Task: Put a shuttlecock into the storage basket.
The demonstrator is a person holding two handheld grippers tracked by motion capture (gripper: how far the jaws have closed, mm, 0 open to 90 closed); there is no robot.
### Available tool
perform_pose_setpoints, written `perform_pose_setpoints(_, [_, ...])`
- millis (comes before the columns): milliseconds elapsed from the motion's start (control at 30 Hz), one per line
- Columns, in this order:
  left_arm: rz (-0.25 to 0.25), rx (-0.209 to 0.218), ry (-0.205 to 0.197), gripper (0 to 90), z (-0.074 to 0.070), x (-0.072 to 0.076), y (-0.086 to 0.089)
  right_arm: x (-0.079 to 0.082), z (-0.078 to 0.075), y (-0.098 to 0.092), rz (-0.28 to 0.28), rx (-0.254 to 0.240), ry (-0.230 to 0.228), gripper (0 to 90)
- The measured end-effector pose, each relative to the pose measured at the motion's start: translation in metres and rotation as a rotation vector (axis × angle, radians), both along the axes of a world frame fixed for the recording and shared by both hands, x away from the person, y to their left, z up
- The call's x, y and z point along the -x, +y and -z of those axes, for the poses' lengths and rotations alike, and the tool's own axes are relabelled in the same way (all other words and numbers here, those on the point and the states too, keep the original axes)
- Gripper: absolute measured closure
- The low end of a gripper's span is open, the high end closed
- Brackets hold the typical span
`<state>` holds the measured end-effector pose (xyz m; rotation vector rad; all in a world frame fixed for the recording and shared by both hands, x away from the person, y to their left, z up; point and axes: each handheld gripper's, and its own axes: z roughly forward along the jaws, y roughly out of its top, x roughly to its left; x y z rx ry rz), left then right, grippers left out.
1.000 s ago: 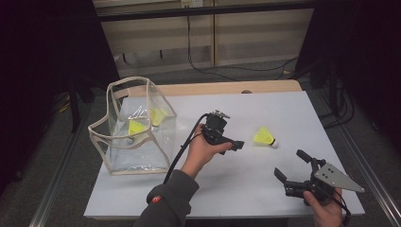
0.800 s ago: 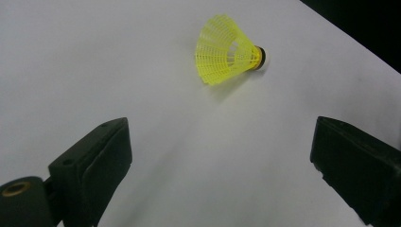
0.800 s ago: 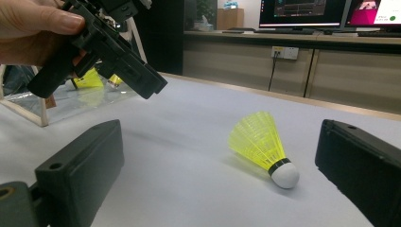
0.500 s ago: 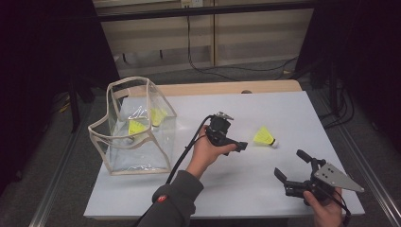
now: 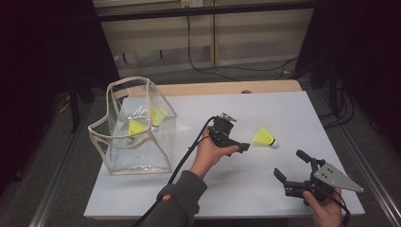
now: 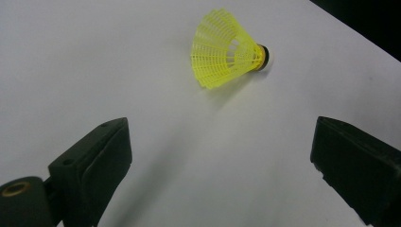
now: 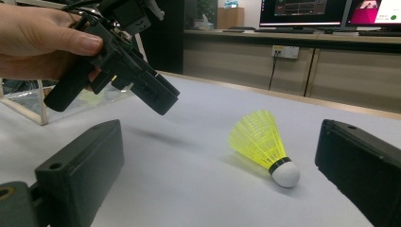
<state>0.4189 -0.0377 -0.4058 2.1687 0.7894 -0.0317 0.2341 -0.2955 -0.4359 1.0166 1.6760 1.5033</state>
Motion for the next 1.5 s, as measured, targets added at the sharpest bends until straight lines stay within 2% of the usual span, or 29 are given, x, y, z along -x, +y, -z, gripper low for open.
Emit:
perform_pose_setpoints(500, [0.002,0.01,-0.011,6.4,0.01,-0.003,-0.01,0.0,0.0,0.0,0.0,0.002,0.0,1.9])
perform_pose_setpoints(900, [0.017,0.0,-0.028,7.6,0.017,-0.007,-0.02,0.0,-0.001,0.0,0.003,0.004,-0.005,1.9])
perform_pose_setpoints(1500, [0.028,0.015,-0.04,8.7,0.018,-0.009,-0.03,0.0,-0.001,-0.001,0.004,0.003,-0.007,1.9])
